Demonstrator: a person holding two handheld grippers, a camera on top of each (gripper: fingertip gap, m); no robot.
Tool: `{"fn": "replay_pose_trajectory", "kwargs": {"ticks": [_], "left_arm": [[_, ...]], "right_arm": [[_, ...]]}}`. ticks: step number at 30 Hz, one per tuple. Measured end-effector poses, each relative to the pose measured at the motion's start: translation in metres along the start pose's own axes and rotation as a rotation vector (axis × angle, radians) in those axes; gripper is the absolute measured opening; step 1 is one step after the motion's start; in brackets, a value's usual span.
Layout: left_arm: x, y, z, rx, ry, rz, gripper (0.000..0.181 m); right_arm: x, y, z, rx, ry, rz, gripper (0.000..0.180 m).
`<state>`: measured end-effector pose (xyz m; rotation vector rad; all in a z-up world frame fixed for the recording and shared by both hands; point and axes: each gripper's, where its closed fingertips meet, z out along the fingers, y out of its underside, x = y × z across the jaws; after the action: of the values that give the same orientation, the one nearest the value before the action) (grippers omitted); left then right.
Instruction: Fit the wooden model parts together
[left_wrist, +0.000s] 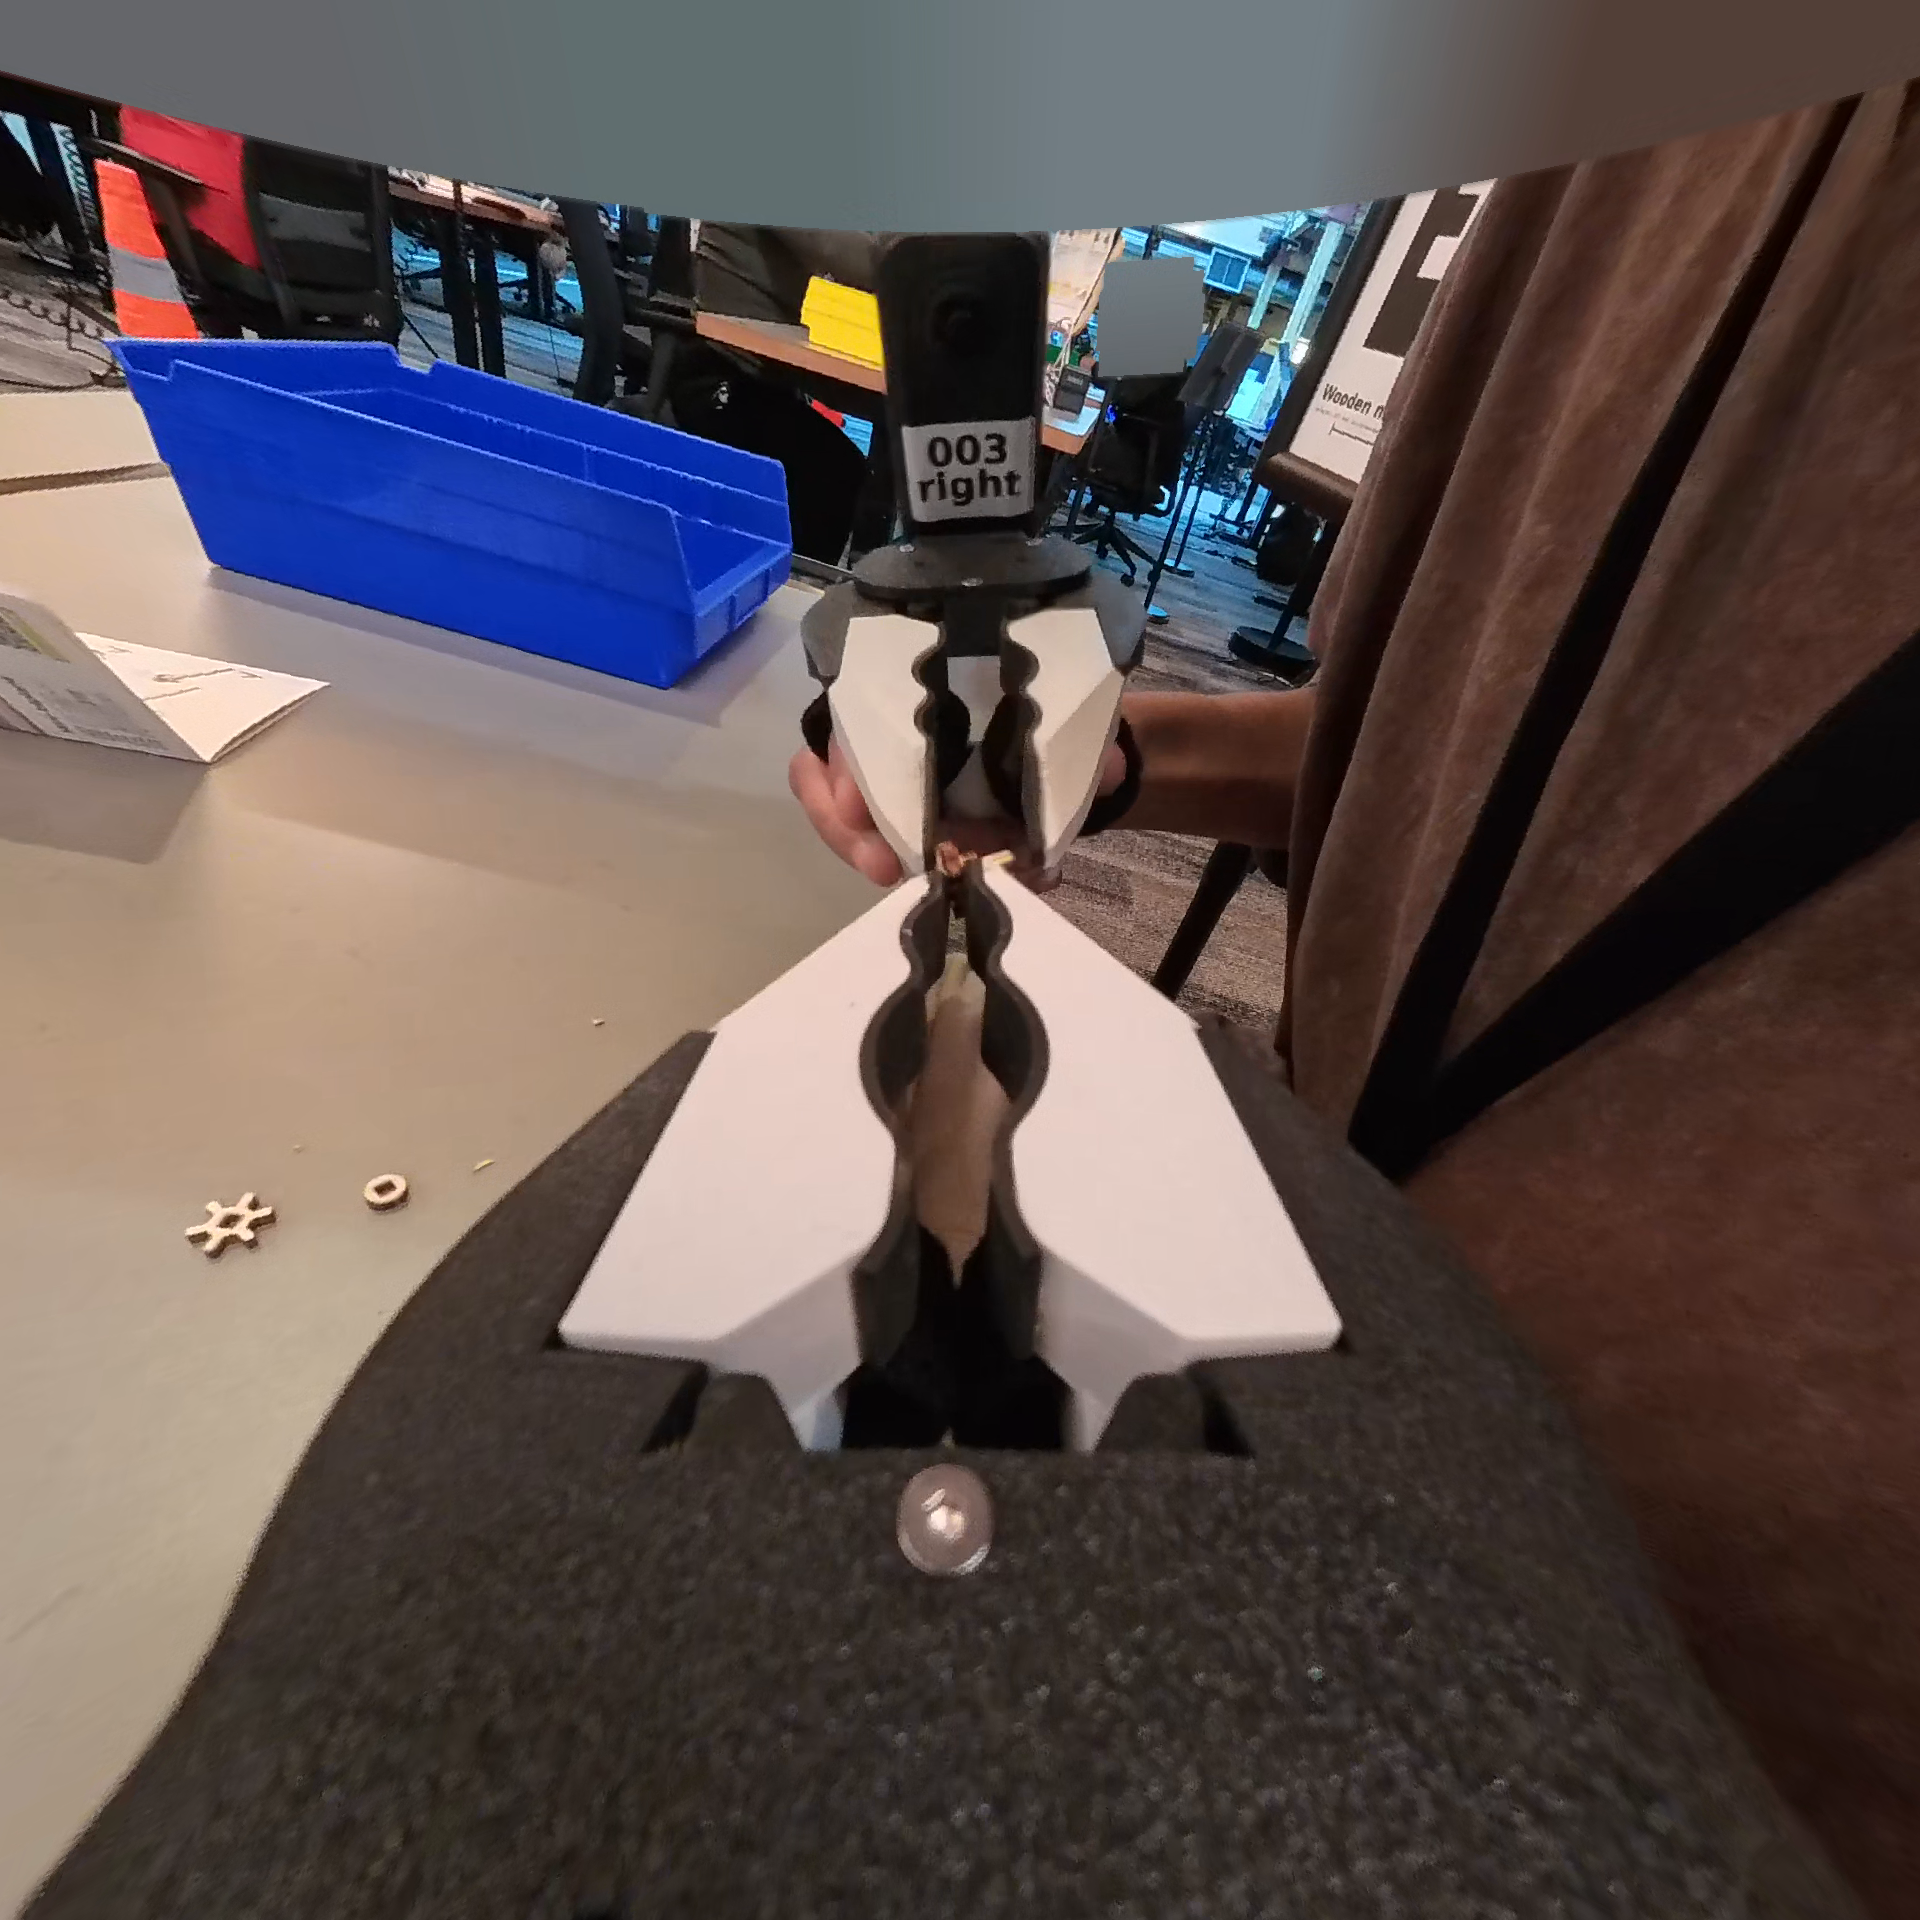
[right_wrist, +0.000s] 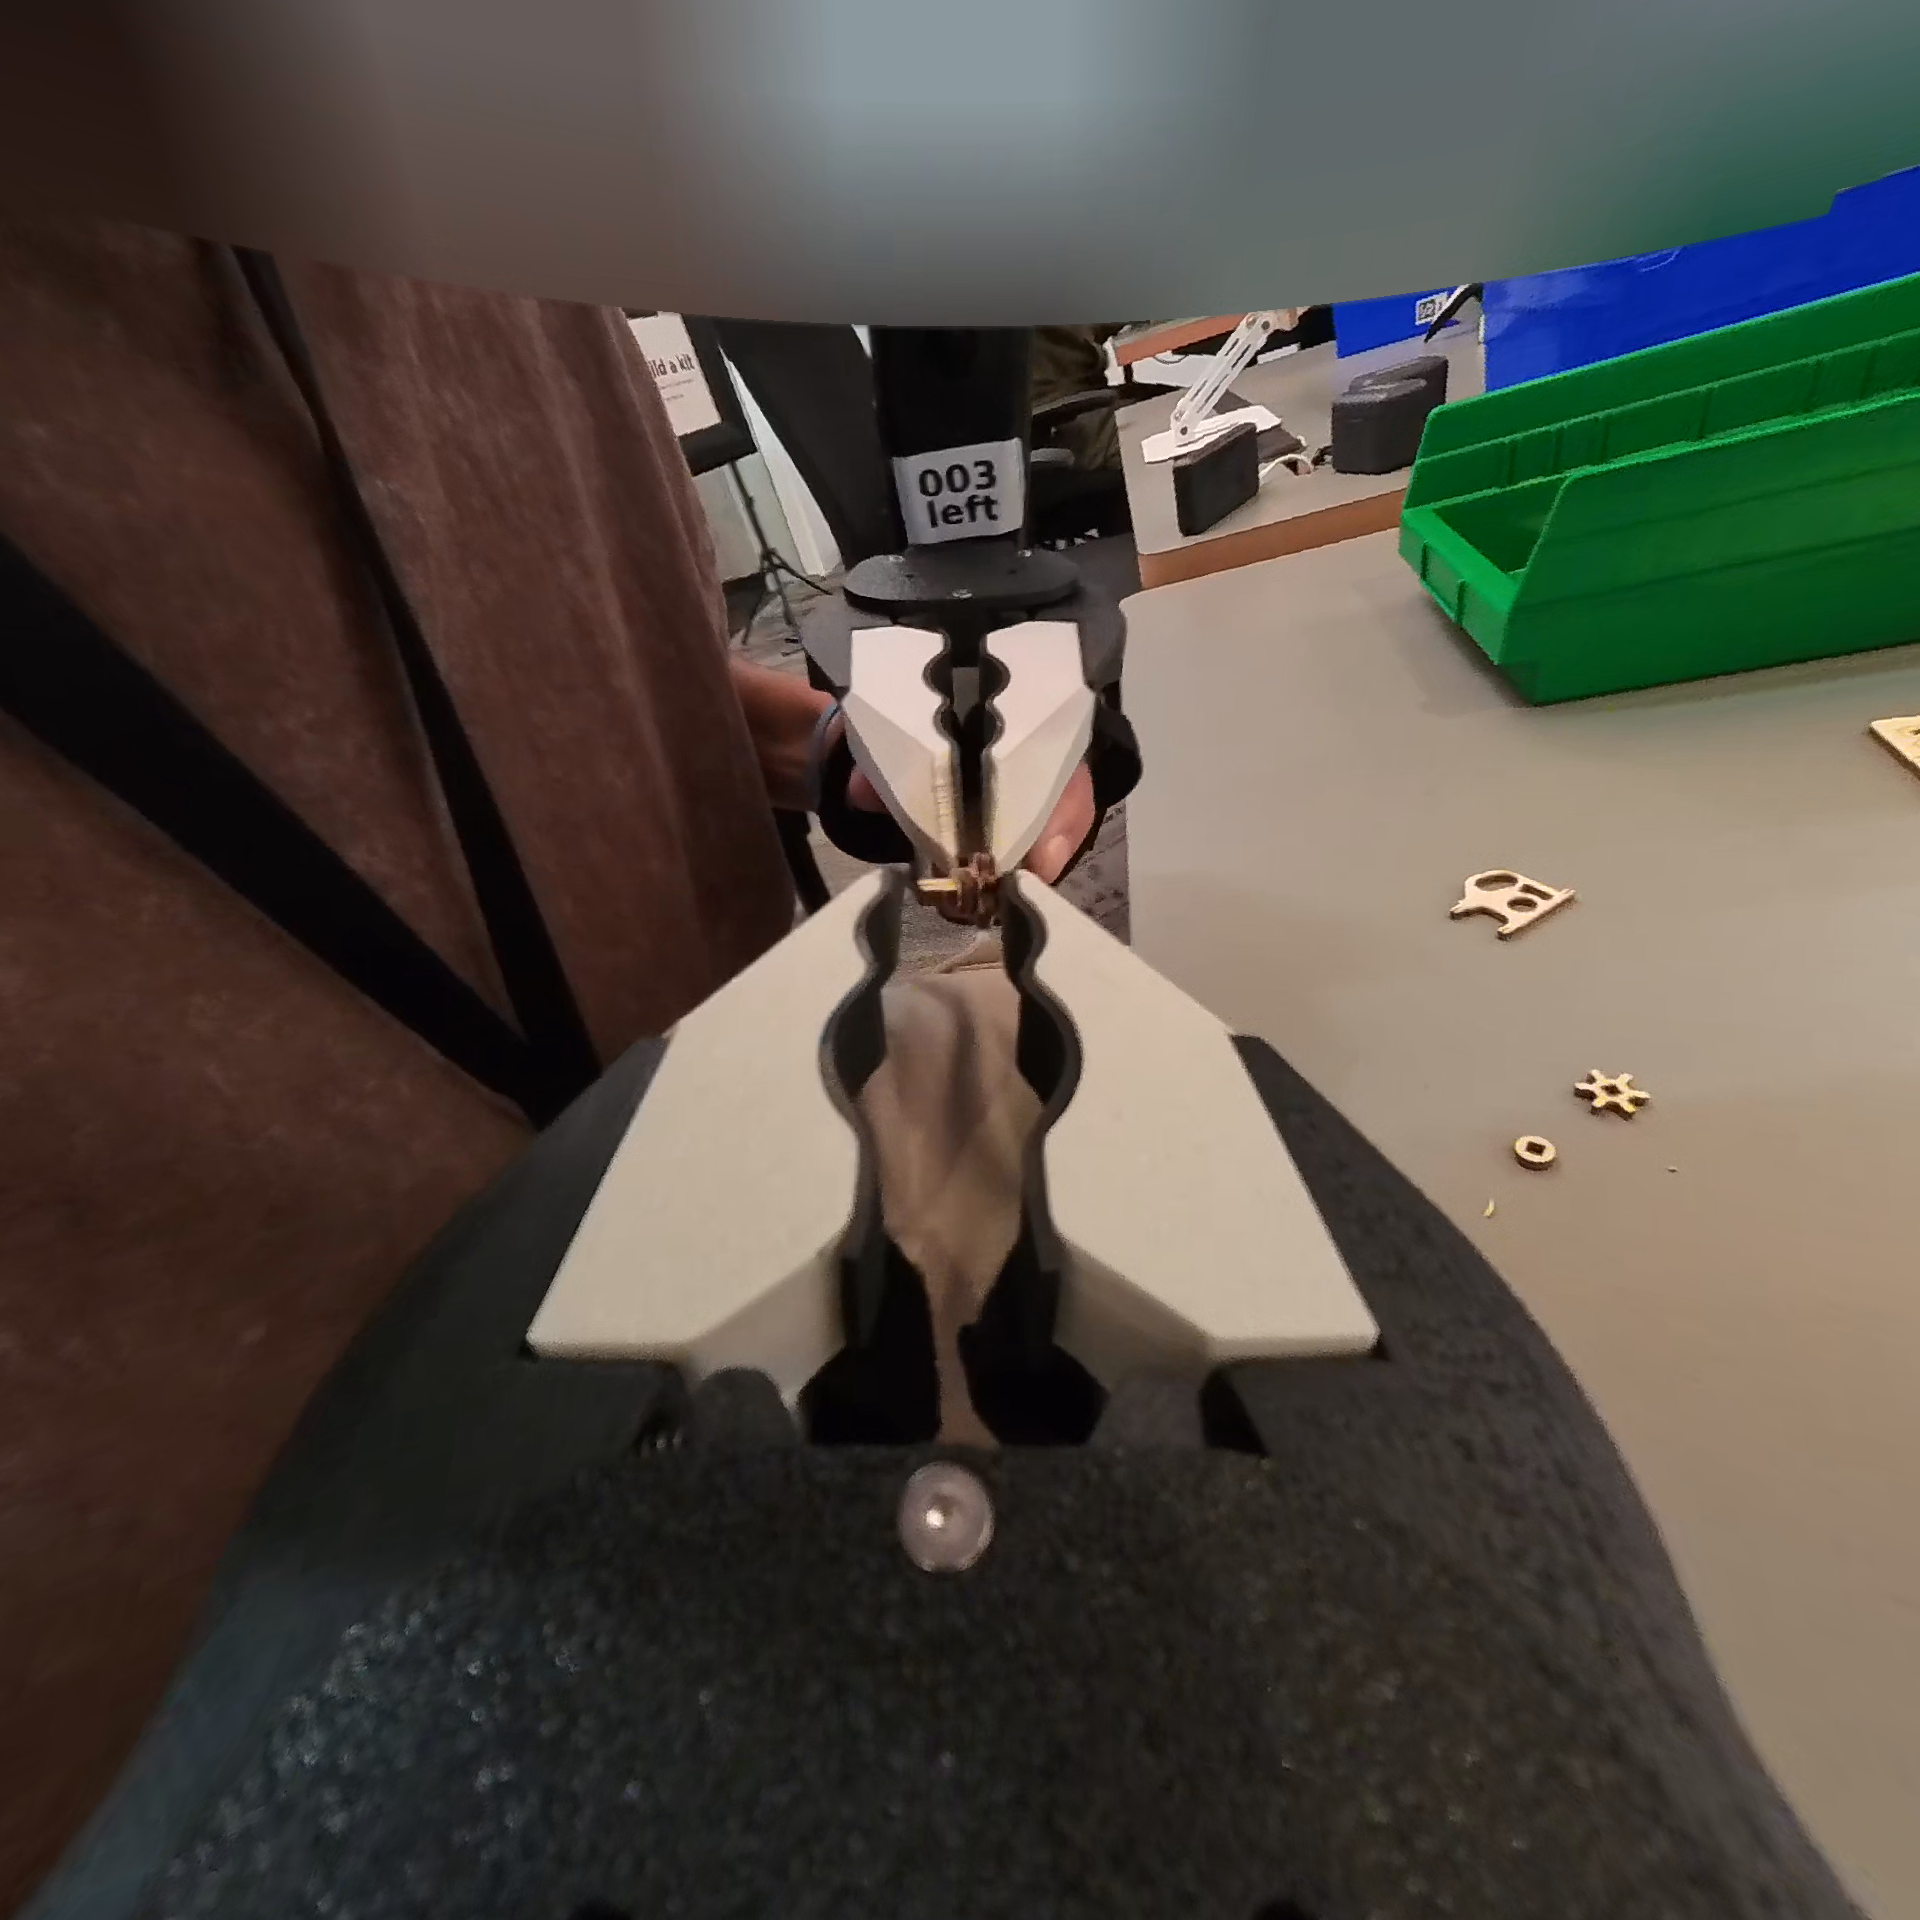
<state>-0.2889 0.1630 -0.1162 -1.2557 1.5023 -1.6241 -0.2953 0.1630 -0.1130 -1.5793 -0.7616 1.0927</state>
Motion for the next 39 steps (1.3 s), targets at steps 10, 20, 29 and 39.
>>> {"fn": "replay_pose_trajectory", "kwargs": {"ticks": [10, 20, 29, 39], "left_arm": [[0.002, 0.0, 0.0, 0.003, 0.023, -0.017, 0.0], [-0.001, -0.004, -0.004, 0.025, -0.003, -0.01, 0.0], [-0.004, -0.003, -0.004, 0.019, -0.038, 0.03, 0.0], [0.018, 0.014, 0.01, -0.07, 0.049, 0.073, 0.0]], "right_arm": [[-0.002, 0.001, 0.002, -0.013, 0.024, -0.063, 0.015], [0.001, -0.002, 0.005, -0.015, 0.079, -0.074, 0.014], [0.005, -0.001, 0.005, -0.047, 0.11, -0.096, 0.013], [0.004, 0.003, 0.012, -0.067, 0.076, -0.099, 0.0]]}}
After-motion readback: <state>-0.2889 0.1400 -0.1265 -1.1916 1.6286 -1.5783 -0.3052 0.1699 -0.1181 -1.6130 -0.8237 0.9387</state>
